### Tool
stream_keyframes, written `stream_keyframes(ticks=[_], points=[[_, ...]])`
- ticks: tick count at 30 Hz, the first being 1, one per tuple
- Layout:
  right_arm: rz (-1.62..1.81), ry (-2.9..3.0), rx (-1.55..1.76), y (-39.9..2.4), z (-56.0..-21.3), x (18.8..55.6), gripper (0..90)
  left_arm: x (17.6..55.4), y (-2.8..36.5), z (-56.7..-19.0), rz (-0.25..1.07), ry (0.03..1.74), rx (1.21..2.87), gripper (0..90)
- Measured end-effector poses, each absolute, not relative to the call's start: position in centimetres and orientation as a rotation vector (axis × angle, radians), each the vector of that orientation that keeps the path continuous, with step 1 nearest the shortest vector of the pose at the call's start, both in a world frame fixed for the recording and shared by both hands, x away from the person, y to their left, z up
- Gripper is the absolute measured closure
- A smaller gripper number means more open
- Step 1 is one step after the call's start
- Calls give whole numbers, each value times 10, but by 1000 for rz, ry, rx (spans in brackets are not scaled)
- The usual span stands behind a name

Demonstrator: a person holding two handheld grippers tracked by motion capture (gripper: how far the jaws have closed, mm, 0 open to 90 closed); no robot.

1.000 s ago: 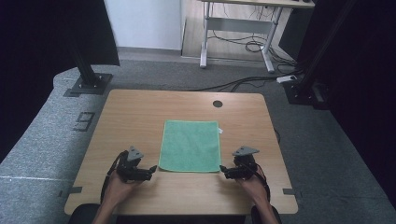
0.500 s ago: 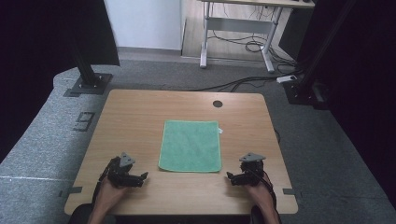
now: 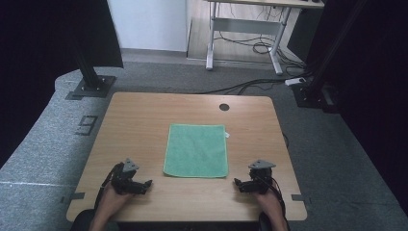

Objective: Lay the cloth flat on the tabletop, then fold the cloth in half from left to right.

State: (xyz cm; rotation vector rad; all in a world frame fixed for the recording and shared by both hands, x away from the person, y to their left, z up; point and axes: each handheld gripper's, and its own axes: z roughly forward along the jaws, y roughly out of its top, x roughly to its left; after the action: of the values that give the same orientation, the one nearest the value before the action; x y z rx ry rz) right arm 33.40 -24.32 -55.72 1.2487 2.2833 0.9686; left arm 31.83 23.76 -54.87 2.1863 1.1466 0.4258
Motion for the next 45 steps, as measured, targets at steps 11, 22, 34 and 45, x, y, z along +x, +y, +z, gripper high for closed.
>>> stream_keyframes(ticks=[11,22,34,45], points=[[966,2279,1255,-243,-557,334,0,316,235,-549,440,1186,2171,0],[935,2287,1273,-241,-554,334,0,317,234,-549,450,1212,2158,0],[999,2286,1220,-201,-530,348,11,317,234,-549,450,1213,2158,0],[865,2276,1245,-192,-542,357,77,319,231,-547,447,1230,2159,0]])
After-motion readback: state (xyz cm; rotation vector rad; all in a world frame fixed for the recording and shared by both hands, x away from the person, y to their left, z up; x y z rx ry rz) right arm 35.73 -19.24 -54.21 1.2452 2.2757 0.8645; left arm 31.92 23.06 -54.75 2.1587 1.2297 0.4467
